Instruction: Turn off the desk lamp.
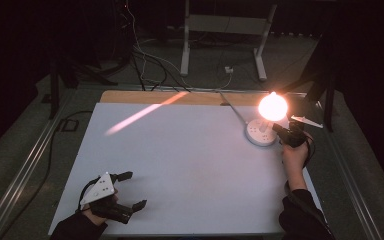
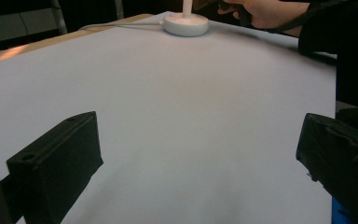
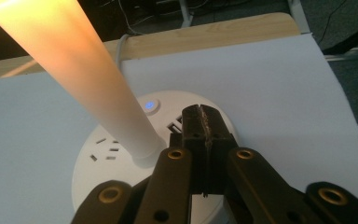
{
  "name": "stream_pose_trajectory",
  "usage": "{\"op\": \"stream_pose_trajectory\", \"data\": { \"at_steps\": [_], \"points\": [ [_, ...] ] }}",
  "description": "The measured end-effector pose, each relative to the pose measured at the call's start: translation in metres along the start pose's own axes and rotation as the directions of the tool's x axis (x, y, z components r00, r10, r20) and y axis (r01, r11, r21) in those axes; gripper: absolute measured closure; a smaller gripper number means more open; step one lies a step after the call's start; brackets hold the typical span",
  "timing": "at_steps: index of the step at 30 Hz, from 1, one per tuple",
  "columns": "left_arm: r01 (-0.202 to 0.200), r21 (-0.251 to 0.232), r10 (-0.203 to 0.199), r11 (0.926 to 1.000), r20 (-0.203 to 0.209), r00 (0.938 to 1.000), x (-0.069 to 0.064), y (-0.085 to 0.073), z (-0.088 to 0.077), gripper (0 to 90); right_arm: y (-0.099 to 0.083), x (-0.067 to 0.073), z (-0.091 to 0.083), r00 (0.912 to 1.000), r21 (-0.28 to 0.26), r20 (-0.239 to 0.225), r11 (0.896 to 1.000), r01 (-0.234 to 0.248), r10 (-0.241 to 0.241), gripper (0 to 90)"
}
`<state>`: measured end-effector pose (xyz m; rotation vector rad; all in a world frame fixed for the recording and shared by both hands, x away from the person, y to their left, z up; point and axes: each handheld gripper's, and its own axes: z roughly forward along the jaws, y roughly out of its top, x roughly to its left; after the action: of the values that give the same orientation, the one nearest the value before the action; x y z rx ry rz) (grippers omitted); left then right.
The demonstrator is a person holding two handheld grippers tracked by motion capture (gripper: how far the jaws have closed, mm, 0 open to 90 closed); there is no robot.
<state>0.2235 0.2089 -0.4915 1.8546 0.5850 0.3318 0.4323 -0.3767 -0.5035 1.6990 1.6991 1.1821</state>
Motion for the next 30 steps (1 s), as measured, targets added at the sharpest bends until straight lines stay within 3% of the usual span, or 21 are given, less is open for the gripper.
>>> {"op": "stream_pose_trajectory", "data": {
  "at_steps": [15, 30],
  "points": [
    [0.002, -0.003, -0.002, 1.0000, 0.001, 1.0000, 0.000, 0.000, 0.000, 0.6, -0.007, -0.001, 0.006, 1.0000, 0.027, 0.007, 1.000, 0.004, -0.005, 89.9],
    [-0.002, 0.000, 0.002, 1.0000, 0.003, 1.0000, -0.001, 0.000, 0.000, 0.6, -0.013, -0.003, 0.006, 0.9998, 0.004, -0.022, 1.000, 0.000, 0.000, 90.0]
  ]
}}
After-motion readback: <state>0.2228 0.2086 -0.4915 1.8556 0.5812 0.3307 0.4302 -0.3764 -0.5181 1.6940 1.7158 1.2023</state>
